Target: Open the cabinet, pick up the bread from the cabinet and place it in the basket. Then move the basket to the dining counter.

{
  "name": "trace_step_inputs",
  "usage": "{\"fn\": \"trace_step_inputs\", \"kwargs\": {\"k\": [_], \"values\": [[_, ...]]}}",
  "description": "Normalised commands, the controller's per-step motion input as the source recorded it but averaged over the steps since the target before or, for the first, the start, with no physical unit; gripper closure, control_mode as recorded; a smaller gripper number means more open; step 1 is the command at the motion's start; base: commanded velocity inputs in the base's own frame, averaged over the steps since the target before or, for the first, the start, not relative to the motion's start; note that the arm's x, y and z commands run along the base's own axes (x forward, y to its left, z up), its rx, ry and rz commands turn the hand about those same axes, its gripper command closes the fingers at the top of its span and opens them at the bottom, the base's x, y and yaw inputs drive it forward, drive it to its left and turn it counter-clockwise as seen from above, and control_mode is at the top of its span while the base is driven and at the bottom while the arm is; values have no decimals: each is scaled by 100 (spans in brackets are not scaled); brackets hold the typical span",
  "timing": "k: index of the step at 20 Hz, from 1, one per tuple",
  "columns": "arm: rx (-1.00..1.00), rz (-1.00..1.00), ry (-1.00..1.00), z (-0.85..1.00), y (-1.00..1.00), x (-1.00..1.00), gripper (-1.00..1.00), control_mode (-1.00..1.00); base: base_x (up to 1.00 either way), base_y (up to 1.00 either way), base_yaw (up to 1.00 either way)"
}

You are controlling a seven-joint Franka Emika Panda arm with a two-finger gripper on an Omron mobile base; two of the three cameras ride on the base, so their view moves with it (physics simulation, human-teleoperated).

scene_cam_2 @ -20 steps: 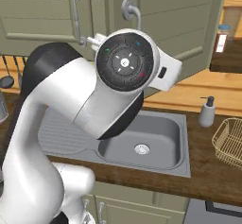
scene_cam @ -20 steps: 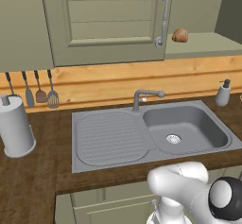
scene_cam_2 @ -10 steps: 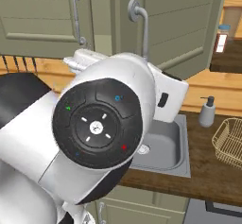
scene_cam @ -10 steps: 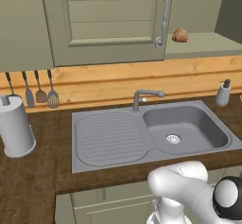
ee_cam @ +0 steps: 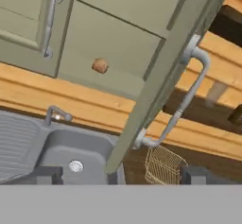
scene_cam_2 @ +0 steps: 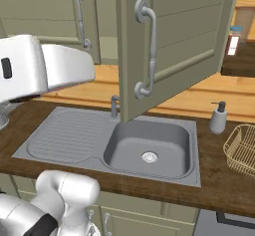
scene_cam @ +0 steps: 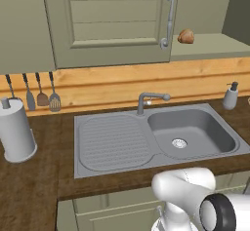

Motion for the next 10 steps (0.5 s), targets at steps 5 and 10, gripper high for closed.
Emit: {"fn": "trace_step_inputs", "kwargs": {"k": [5, 10], "values": [[-67, -4, 59, 20, 58, 81, -100, -100, 0, 0, 0], [-56, 0, 42, -34, 28, 100, -100, -100, 0, 0, 0]]}}
